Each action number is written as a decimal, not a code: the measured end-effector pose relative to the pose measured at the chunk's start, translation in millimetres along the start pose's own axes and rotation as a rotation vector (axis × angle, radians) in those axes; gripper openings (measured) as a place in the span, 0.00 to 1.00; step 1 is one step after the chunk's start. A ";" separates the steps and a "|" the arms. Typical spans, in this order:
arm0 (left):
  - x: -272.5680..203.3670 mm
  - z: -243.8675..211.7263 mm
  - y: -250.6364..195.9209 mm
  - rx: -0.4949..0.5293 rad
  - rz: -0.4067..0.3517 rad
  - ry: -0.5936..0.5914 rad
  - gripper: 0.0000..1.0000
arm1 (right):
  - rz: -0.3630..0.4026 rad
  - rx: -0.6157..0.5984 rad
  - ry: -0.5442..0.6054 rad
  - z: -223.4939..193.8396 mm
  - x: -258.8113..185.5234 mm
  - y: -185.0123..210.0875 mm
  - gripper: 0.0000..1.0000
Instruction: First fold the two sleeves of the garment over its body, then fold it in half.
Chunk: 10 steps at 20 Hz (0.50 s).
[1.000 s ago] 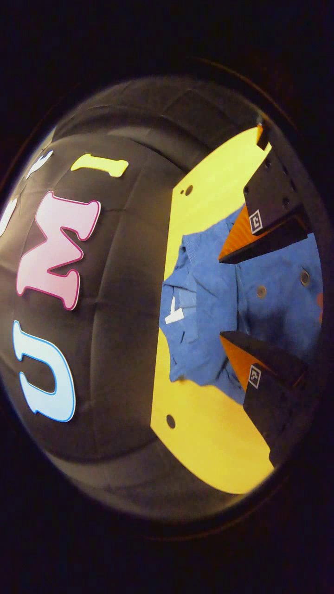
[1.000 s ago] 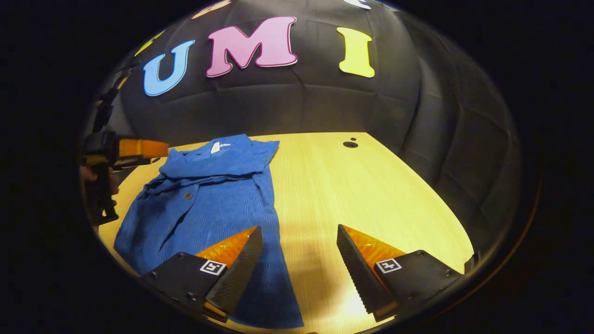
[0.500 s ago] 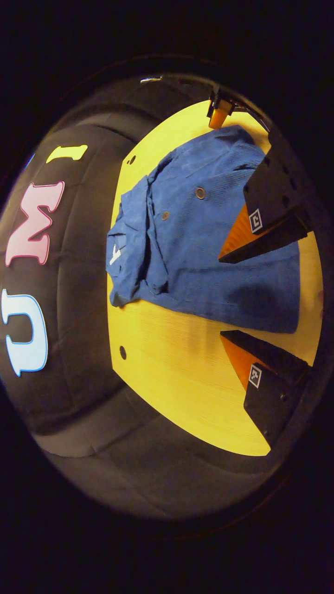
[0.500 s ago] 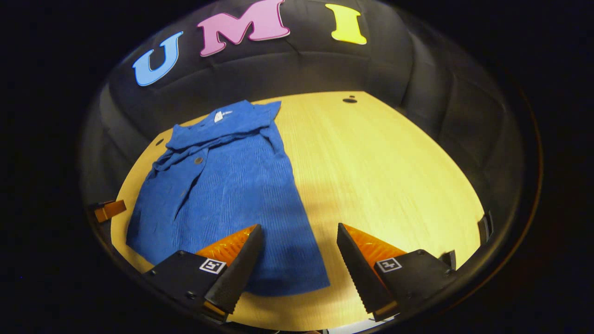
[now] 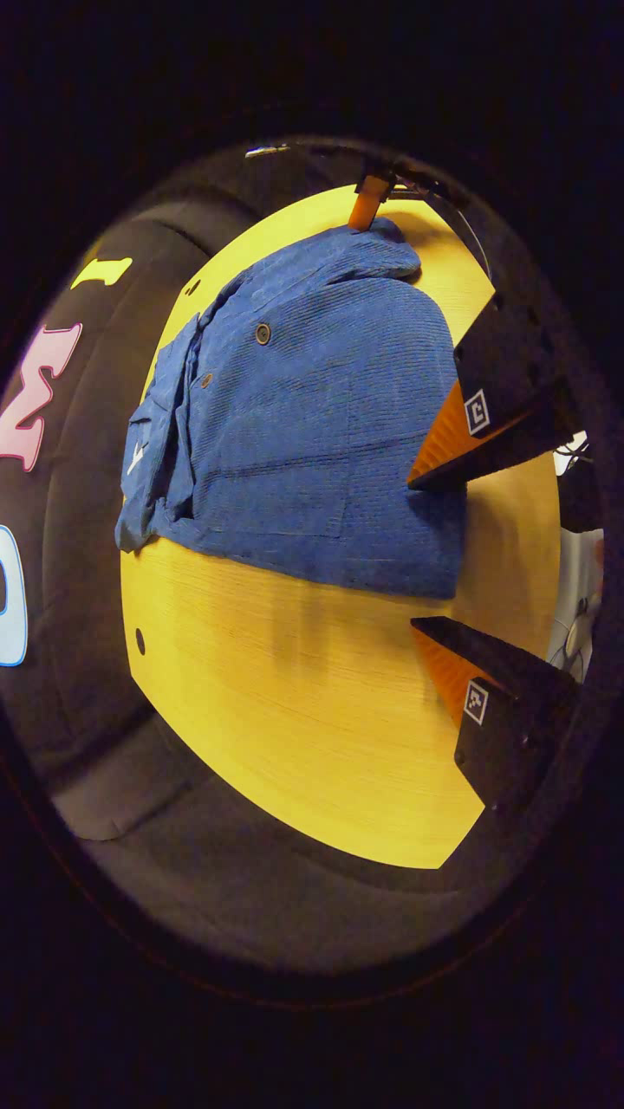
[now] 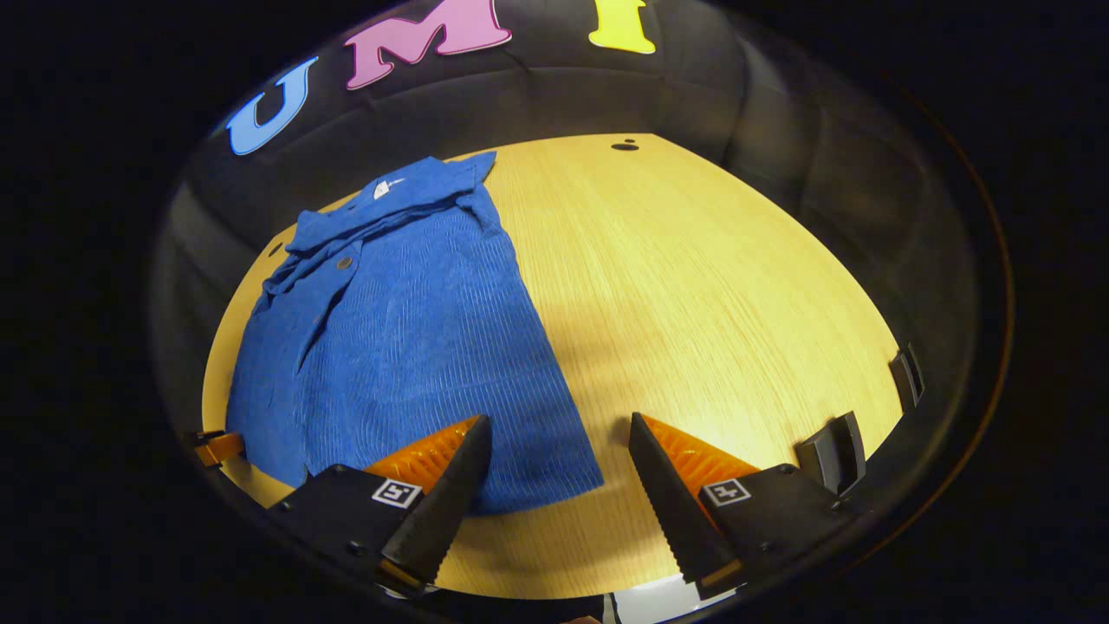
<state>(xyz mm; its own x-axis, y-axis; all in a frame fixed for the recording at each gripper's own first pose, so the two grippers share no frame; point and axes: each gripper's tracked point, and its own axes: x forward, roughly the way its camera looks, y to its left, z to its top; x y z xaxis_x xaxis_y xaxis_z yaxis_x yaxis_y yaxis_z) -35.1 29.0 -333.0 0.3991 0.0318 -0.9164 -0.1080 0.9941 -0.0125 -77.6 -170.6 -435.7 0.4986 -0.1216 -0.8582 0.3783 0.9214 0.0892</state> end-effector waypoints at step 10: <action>2.0 2.9 -19.2 0.047 -0.033 0.031 0.50 | -0.008 -0.048 0.052 -5.0 2.3 12.6 0.53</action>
<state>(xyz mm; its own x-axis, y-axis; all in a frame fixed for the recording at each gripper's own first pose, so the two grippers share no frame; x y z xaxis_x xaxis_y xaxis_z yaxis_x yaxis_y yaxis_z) -29.6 10.3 -333.5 0.3732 -0.0037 -0.9277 -0.0522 0.9983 -0.0250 -75.7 -157.5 -439.1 0.4541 -0.1112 -0.8840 0.3439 0.9371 0.0588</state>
